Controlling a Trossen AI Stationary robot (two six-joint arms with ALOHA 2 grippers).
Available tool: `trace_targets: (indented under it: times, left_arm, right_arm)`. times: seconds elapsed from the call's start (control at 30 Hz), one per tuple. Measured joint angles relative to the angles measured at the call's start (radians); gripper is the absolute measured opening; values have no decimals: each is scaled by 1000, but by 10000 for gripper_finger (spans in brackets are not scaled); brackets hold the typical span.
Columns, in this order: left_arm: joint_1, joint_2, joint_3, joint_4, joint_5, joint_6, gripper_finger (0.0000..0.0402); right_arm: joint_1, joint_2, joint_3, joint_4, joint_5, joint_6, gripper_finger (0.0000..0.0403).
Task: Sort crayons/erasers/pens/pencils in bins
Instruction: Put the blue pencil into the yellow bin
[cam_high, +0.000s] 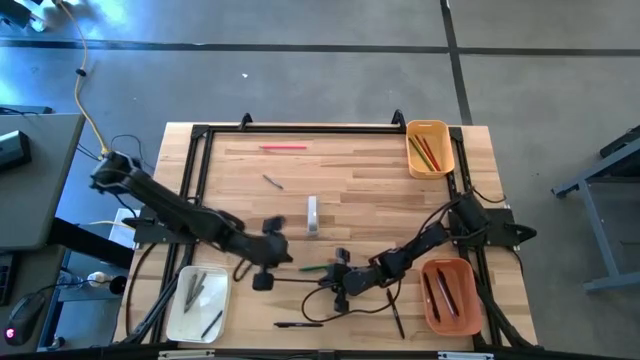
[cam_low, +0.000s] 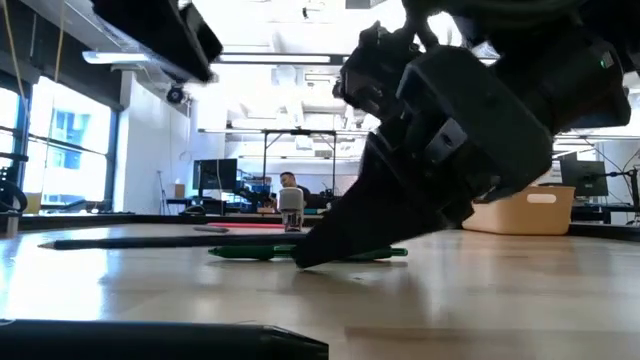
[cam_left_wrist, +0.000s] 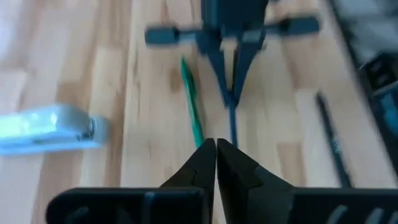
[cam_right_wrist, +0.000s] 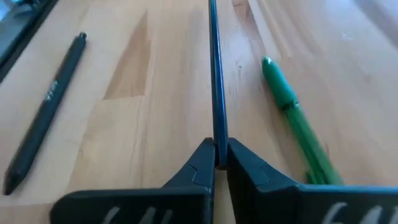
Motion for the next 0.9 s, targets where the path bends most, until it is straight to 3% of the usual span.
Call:
trace_targets:
  times: [0.27, 0.57, 0.73, 0.9]
  left_arm:
    - [31, -263, -280, 417, -66, 72, 1]
    - [138, -431, -564, 979, -55, 237, 0]
    - [213, -490, -663, 1134, -38, 281, 0]
    - [284, -528, -702, 1153, -15, 286, 0]
  right_arm:
    - [-14, -108, 2, -113, 50, -19, 6]
    - [-13, -372, 2, -496, 225, 101, 5]
    - [-24, -535, 3, -798, 346, 240, 5]
    - [-77, -689, 4, -1145, 428, 472, 5]
